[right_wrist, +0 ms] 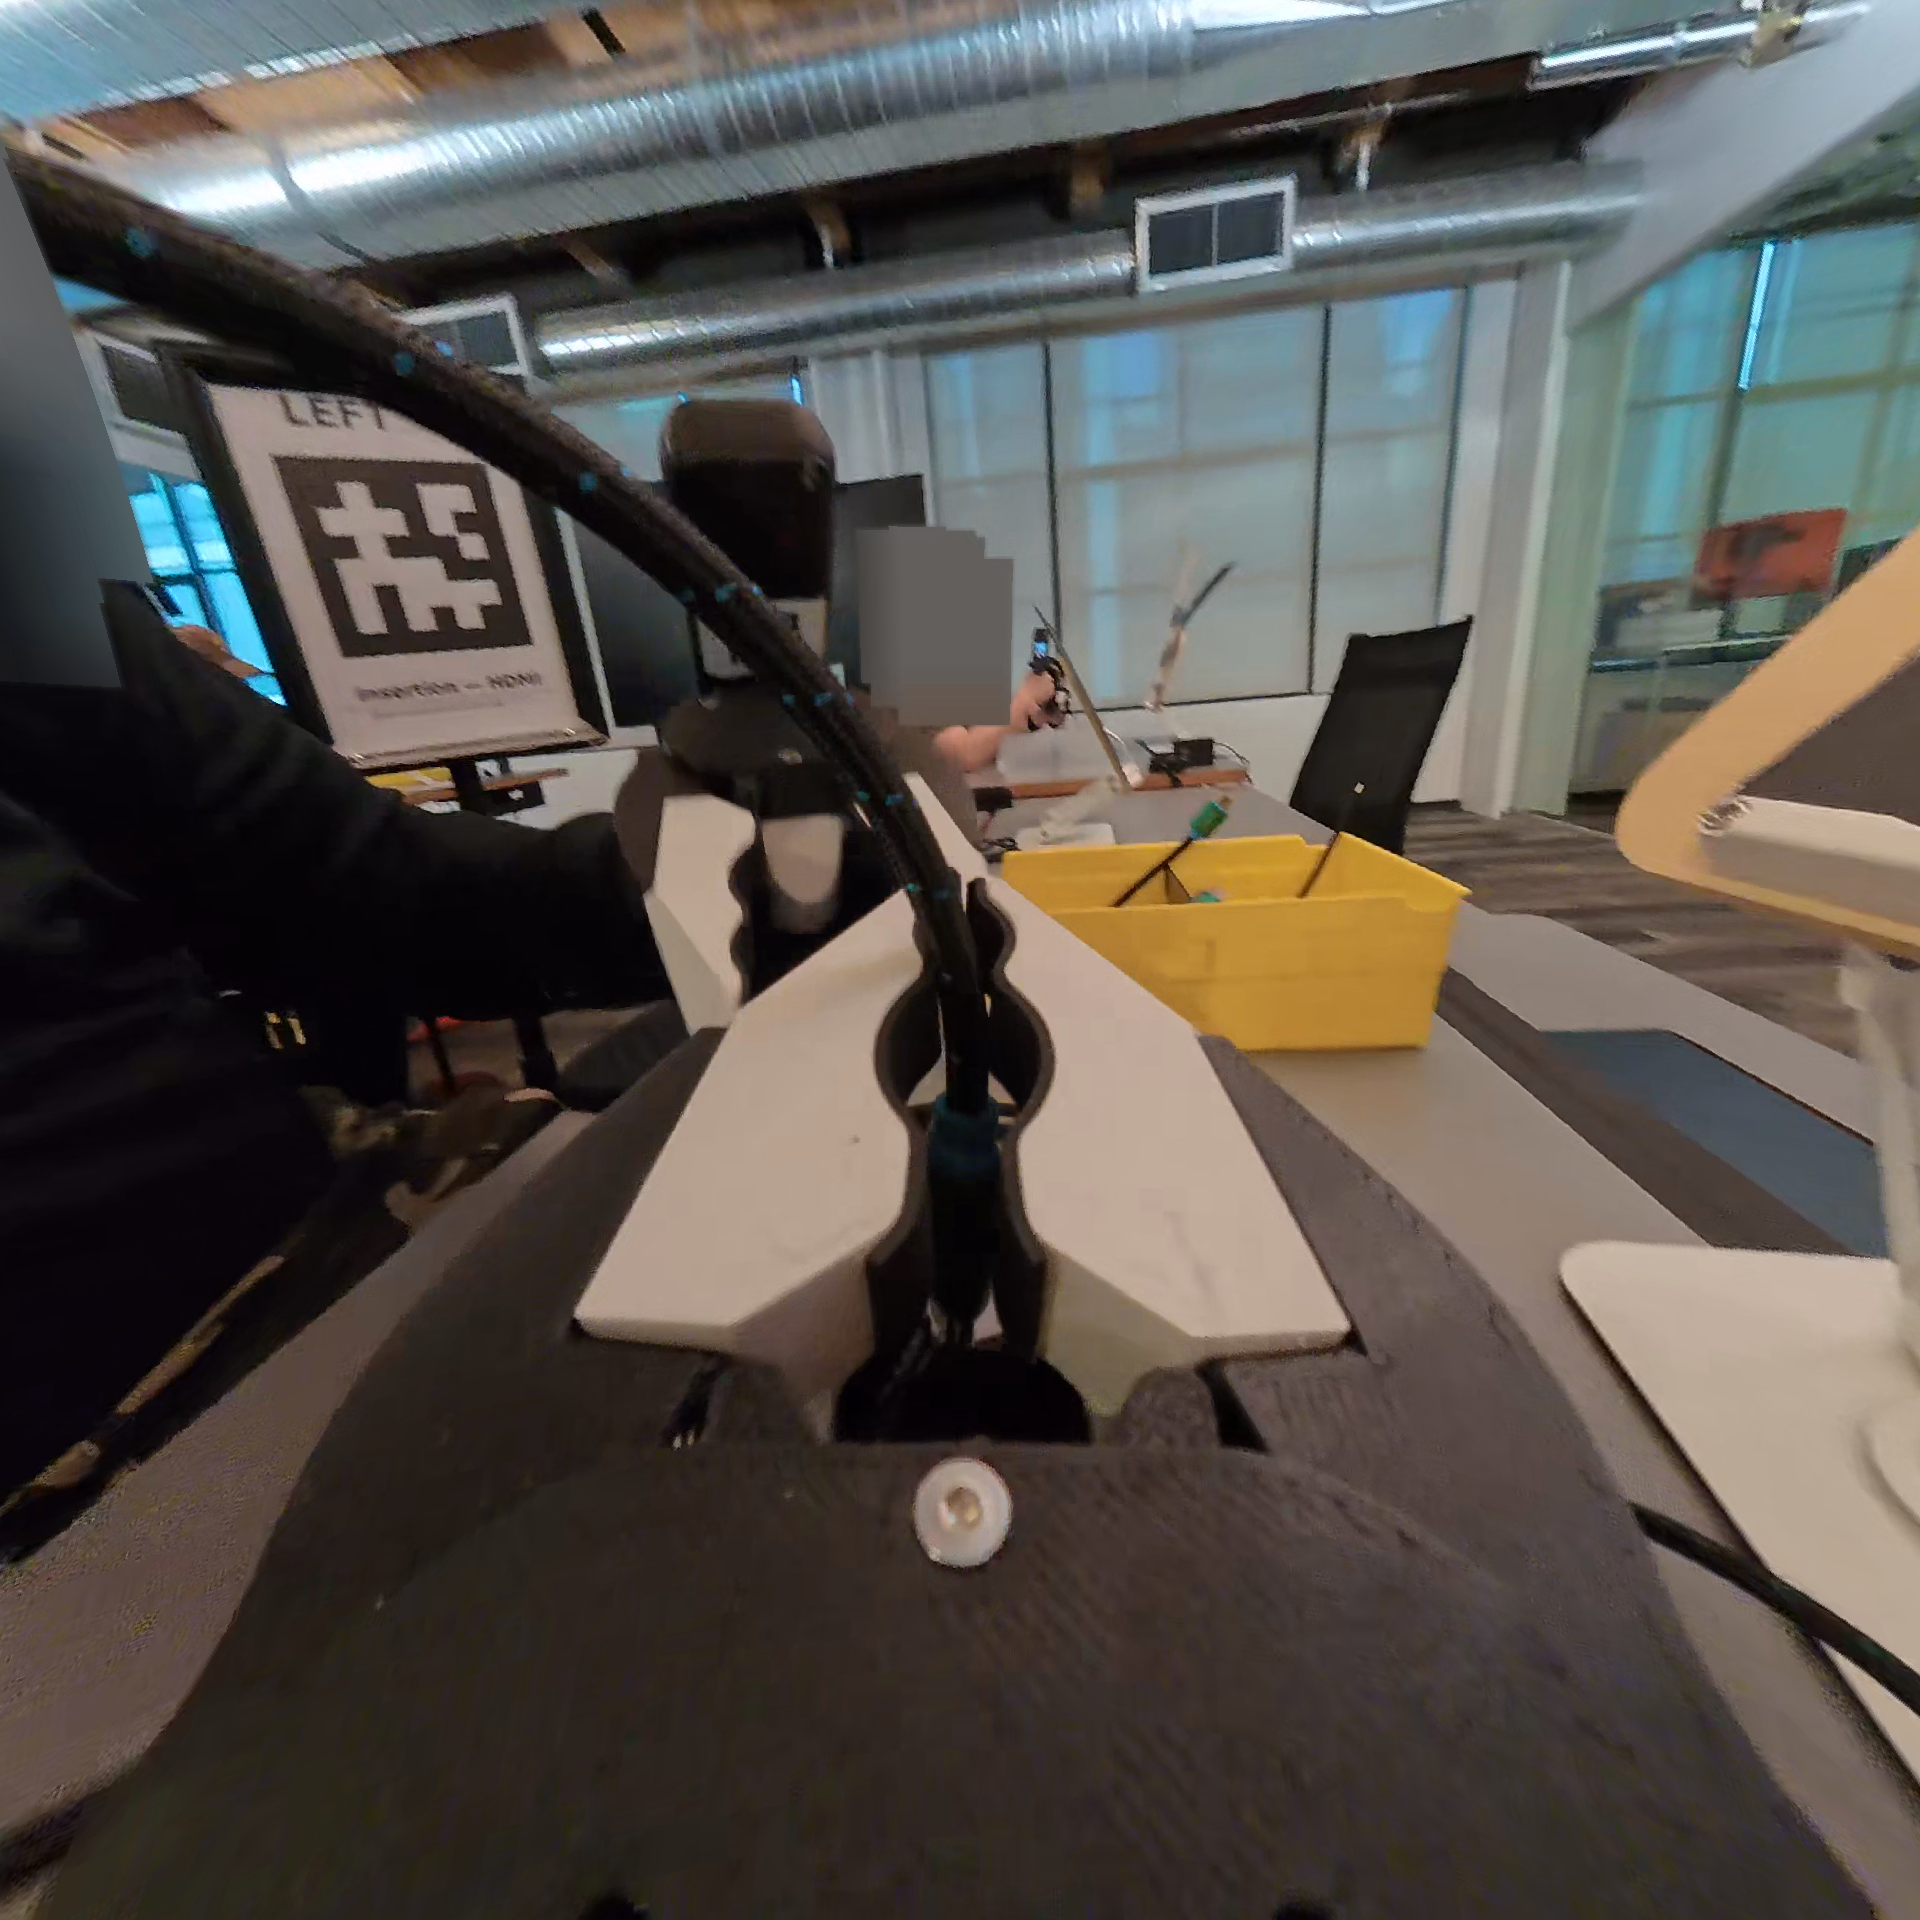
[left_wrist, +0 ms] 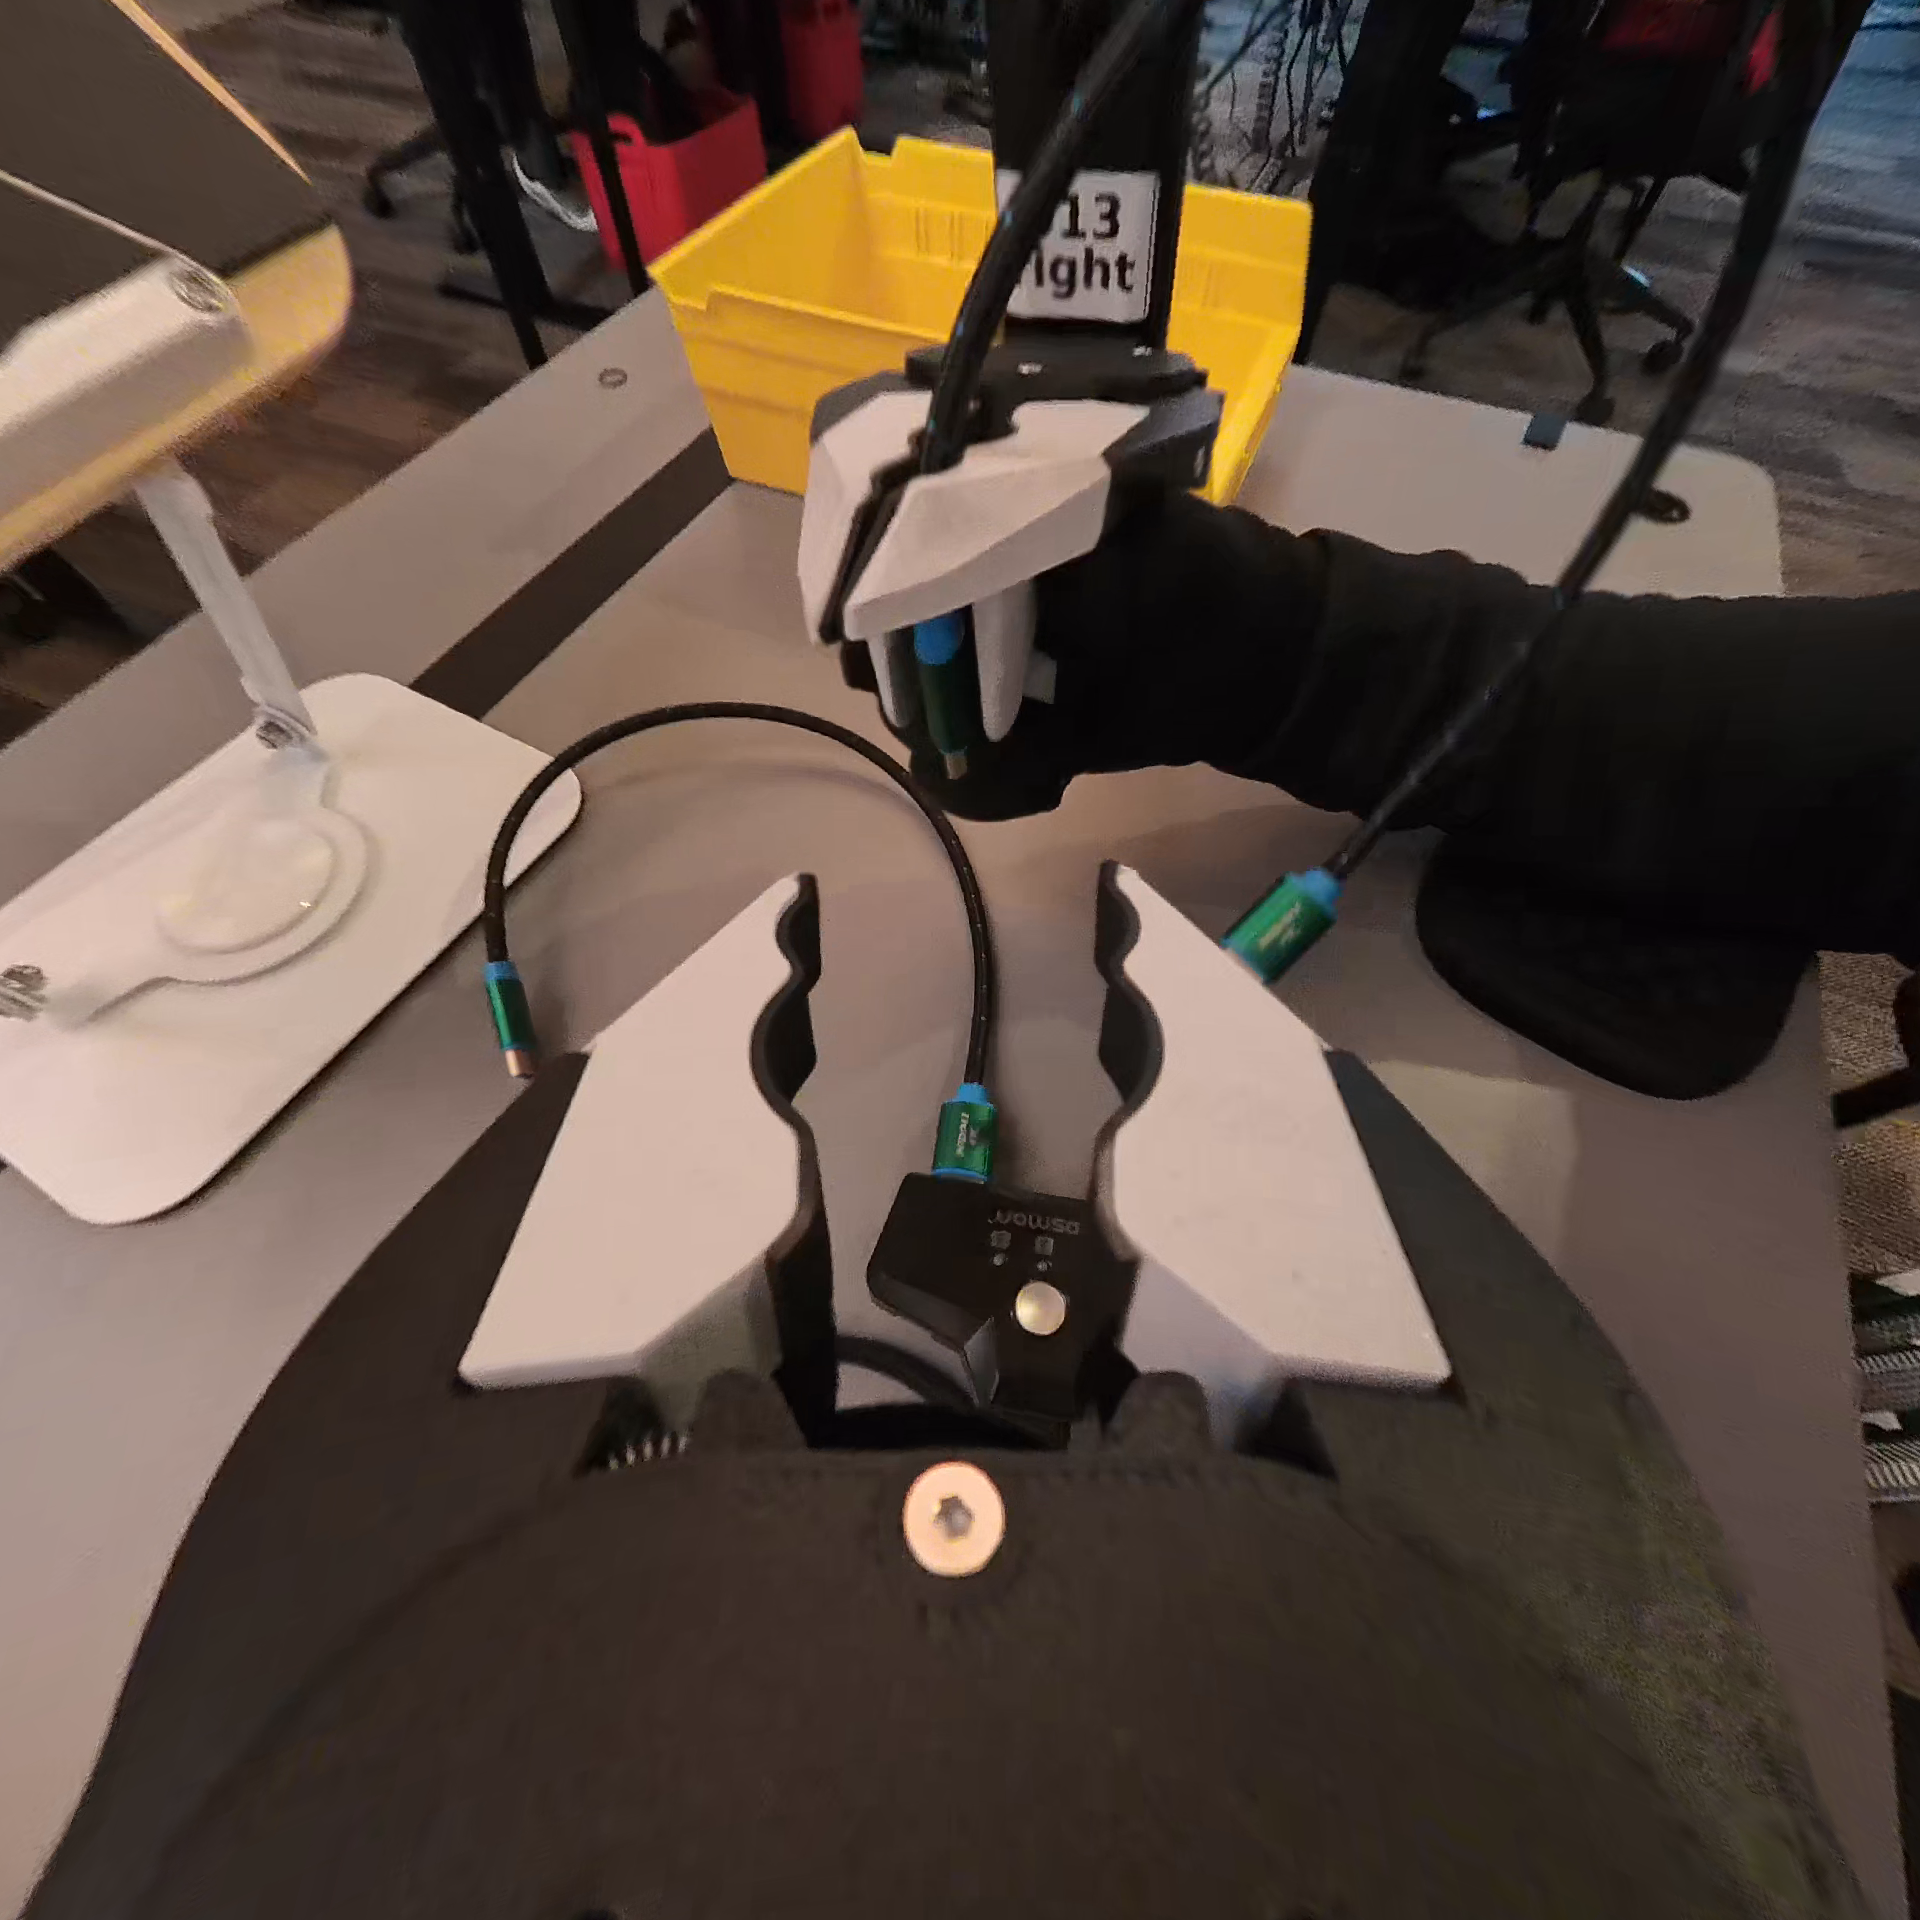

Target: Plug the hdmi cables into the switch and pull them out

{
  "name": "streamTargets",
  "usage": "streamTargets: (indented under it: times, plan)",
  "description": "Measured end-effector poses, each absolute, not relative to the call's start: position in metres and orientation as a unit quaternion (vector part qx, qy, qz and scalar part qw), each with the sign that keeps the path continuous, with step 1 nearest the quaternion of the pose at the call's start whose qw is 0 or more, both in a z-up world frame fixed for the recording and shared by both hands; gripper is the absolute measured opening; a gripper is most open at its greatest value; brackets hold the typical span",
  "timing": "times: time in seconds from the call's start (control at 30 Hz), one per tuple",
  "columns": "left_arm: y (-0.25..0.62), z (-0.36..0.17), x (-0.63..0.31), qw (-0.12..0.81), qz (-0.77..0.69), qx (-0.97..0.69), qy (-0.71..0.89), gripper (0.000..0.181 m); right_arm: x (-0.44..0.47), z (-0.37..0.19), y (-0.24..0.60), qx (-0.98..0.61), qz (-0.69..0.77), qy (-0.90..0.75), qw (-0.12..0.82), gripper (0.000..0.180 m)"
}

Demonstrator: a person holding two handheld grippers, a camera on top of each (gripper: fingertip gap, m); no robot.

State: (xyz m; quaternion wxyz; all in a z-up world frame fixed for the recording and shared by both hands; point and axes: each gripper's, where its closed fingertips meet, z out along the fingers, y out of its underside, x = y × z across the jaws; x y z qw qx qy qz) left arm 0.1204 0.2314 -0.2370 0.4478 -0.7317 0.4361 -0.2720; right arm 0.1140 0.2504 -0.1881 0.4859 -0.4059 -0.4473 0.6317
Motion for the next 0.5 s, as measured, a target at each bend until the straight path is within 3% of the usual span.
streamTargets:
  times: [0.27,0.4,0.5]
  plan:
    - [0.24,-0.255,0.145,0.444,-0.28,-0.734,0.431,0.057,0.101,-0.183,0.222,-0.366,0.667,-0.469,0.448,0.0]
    - [0.233,-0.251,0.149,0.453,-0.298,-0.715,0.441,0.027,0.096,-0.185,0.218,-0.367,0.664,-0.476,0.444,0.0]
    - [0.233,-0.255,0.146,0.453,-0.273,-0.717,0.454,0.026,0.092,-0.19,0.217,-0.374,0.655,-0.486,0.441,0.0]
